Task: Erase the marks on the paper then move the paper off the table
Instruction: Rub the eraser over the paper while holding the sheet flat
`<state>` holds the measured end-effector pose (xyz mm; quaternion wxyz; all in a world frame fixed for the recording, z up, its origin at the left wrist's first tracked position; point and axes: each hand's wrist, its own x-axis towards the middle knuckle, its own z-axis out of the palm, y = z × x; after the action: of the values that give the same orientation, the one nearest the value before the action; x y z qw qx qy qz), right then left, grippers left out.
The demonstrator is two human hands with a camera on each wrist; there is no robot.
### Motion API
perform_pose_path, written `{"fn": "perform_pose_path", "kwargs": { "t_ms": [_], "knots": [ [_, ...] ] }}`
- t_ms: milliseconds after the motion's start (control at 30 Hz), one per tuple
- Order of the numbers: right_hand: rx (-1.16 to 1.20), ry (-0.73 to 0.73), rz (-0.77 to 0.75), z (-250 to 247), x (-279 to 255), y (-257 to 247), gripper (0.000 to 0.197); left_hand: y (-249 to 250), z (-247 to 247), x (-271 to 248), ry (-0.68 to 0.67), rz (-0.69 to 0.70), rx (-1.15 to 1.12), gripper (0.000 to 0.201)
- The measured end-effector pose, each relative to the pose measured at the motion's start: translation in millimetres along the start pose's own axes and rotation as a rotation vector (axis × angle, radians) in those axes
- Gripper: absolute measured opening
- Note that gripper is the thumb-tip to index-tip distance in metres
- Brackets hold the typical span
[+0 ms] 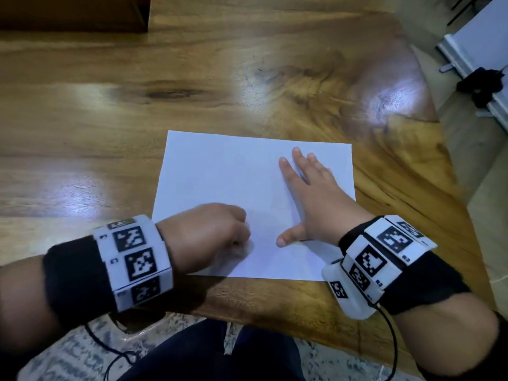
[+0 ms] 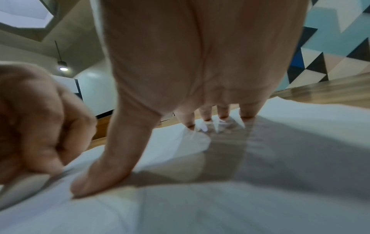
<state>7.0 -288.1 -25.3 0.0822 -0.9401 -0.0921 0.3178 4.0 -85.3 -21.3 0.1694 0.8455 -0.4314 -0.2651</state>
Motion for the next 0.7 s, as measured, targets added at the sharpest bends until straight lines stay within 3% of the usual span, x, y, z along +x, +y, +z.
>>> {"fn": "perform_pose_path", "kwargs": {
  "t_ms": [67, 167, 233, 333, 400, 433, 533, 567, 600, 633, 700],
  "knots": [
    [-0.003, -0.002, 0.001, 0, 0, -1, 0.136, -3, -1, 3, 0.01, -0.042, -0.028, 0.004],
    [-0.002, 0.001, 0.002, 0, 0, -2, 0.135, -13, -13, 27, 0.196, -0.166, -0.016, 0.013],
    [0.005, 0.003, 0.004, 0, 0, -2, 0.135, -17, -17, 42, 0.246, -0.238, 0.073, 0.013],
    [0.005, -0.001, 0.009, 0, 0, -3, 0.135, -21, -1, 27, 0.229, -0.133, 0.252, 0.014],
    [0.001, -0.007, 0.011, -1, 0, -3, 0.135, -15, 12, 10, 0.171, -0.126, 0.15, 0.008],
    [-0.004, -0.012, 0.011, -1, 0, -3, 0.135, -9, 17, 2, 0.118, -0.165, -0.01, 0.012],
    [-0.003, -0.013, 0.009, 0, 0, -3, 0.135, -7, 12, 1, 0.089, -0.166, -0.008, 0.012],
    [0.0, -0.012, 0.007, 0, 0, -3, 0.135, -12, 5, 8, 0.143, -0.16, -0.021, 0.004],
    [0.003, -0.011, 0.005, 0, 0, -3, 0.135, -18, 1, 17, 0.237, -0.232, -0.084, 0.007],
    [0.007, -0.009, 0.004, 0, 0, -3, 0.135, -22, -4, 27, 0.293, -0.216, -0.067, 0.011],
    [0.016, -0.007, 0.006, 0, 0, -3, 0.135, -23, -11, 32, 0.321, -0.222, -0.09, 0.007]
  ]
}}
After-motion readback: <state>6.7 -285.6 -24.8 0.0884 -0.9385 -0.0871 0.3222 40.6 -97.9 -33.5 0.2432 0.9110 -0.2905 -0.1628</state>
